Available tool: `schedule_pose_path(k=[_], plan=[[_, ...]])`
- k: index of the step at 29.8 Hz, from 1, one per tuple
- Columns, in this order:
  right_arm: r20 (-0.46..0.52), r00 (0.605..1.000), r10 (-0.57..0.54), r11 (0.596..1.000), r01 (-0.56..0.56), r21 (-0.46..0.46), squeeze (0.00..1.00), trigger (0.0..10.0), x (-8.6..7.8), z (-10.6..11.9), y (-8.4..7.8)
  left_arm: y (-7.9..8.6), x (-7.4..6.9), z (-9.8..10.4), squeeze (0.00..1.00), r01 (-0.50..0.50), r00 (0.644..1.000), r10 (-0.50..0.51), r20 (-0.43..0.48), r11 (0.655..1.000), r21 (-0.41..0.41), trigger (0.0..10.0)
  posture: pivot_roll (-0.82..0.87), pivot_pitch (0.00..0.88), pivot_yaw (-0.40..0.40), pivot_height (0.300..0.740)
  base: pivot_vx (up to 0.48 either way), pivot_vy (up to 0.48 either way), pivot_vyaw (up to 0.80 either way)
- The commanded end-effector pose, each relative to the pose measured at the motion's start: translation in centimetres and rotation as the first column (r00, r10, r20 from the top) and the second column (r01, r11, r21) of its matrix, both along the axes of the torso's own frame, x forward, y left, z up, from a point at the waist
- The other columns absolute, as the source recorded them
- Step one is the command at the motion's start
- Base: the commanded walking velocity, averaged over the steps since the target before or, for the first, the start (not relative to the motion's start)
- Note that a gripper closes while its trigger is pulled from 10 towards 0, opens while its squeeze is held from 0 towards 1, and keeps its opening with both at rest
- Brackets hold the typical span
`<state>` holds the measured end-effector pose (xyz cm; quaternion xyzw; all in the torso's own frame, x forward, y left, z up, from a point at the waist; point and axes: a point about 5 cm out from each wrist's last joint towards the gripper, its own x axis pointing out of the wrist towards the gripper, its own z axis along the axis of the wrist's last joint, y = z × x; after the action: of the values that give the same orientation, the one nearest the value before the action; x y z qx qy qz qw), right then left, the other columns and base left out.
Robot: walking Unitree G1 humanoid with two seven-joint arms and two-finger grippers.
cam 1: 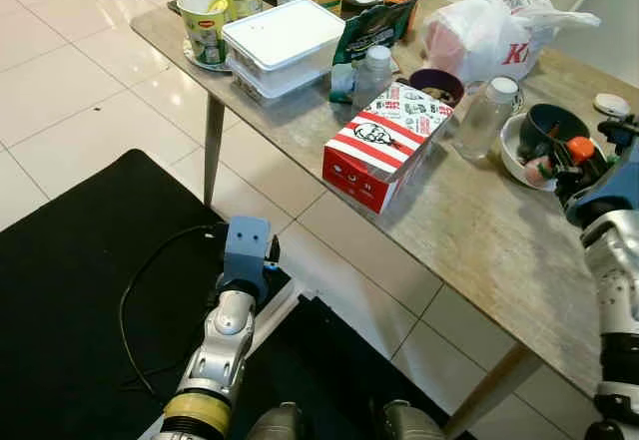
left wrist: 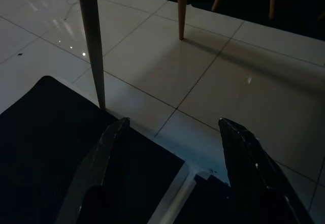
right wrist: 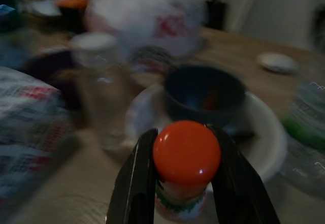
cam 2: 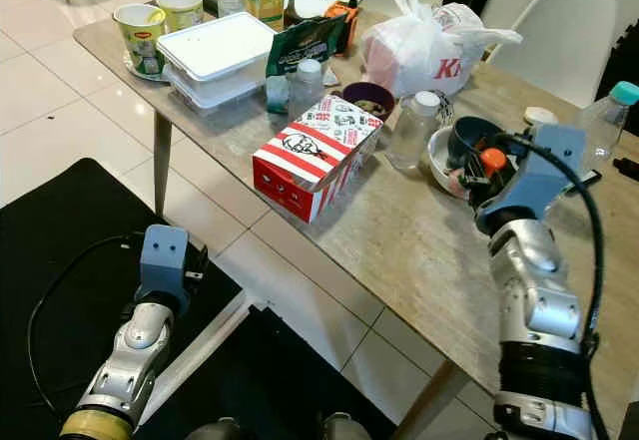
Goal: Restocking fridge
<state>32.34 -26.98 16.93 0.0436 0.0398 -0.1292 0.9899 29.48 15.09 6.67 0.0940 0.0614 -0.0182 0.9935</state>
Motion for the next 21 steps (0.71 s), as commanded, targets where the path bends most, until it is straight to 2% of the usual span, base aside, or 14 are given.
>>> schedule_pose_path(k=[1, 5, 6, 9, 21], plan=[[-0.031, 0.997, -0.066, 0.998, 0.066, -0.012, 0.00, 10.0, -0.5, -0.9, -1.0, -0.4, -0.2, -0.5, 0.00, 0.018, 1.000, -0.018, -0.018, 1.000, 0.006, 10.0, -0.01, 0.120, -0.038, 0.740, 0.000, 0.000, 0.00], [-0.029, 0.994, -0.101, 0.994, 0.100, -0.037, 0.00, 10.0, -0.7, -0.9, -1.5, -0.5, -0.4, -0.7, 0.00, 0.029, 0.999, -0.029, -0.028, 1.000, 0.009, 10.0, -0.02, 0.119, -0.039, 0.740, 0.000, 0.000, -0.66], [-0.020, 0.990, -0.140, 0.990, 0.139, -0.034, 0.00, 10.0, -0.8, -0.7, -2.2, -0.7, -0.6, -1.0, 0.00, 0.042, 0.998, -0.041, -0.040, 0.999, 0.008, 10.0, -0.02, 0.118, -0.042, 0.740, 0.000, 0.000, -0.74], [-0.011, 0.985, -0.171, 0.984, 0.170, -0.044, 0.00, 10.0, -0.8, -0.4, -2.8, -1.0, -0.7, -1.2, 0.00, 0.053, 0.998, -0.052, -0.046, 0.999, 0.006, 10.0, -0.02, 0.116, -0.044, 0.740, 0.000, 0.000, -0.74], [0.014, 0.977, -0.211, 0.974, 0.211, -0.081, 0.00, 10.0, -0.8, -0.1, -3.3, -1.5, -0.8, -1.4, 0.00, 0.077, 0.996, -0.077, -0.055, 0.997, -0.002, 10.0, -0.02, 0.117, -0.042, 0.740, 0.000, 0.000, -0.75]])
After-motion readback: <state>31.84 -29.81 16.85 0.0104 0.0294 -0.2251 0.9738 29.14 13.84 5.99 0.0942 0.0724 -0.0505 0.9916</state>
